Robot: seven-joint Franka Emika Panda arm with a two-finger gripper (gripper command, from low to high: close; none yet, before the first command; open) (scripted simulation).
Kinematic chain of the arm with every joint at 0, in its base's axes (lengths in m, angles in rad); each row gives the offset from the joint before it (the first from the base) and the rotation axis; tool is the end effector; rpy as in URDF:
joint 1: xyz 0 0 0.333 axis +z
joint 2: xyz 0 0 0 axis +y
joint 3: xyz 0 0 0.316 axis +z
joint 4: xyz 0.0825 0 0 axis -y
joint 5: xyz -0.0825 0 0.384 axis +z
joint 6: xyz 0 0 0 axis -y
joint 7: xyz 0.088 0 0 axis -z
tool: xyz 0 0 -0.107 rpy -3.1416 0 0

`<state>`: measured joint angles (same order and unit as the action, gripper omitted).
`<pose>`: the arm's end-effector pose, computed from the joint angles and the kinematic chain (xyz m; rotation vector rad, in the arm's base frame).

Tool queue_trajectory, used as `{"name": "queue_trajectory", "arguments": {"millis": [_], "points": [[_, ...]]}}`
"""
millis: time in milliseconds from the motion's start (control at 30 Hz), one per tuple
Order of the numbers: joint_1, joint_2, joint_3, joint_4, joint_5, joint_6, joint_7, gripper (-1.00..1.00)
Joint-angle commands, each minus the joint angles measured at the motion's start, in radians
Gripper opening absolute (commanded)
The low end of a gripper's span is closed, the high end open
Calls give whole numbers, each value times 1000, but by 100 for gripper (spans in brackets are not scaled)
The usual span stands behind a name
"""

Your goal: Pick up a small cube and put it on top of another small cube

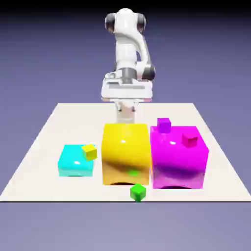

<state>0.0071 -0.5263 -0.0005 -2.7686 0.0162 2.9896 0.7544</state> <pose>0.4018 0.0015 0.4547 -2.4972 1.0016 -0.9749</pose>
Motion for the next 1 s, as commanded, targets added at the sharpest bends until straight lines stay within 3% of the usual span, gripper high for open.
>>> {"name": "queue_trajectory", "arguments": {"millis": [0,967], "points": [[-4,36,0,34,13,-39,11,0],[-122,1087,-13,1029,403,-1178,334,0]]}}
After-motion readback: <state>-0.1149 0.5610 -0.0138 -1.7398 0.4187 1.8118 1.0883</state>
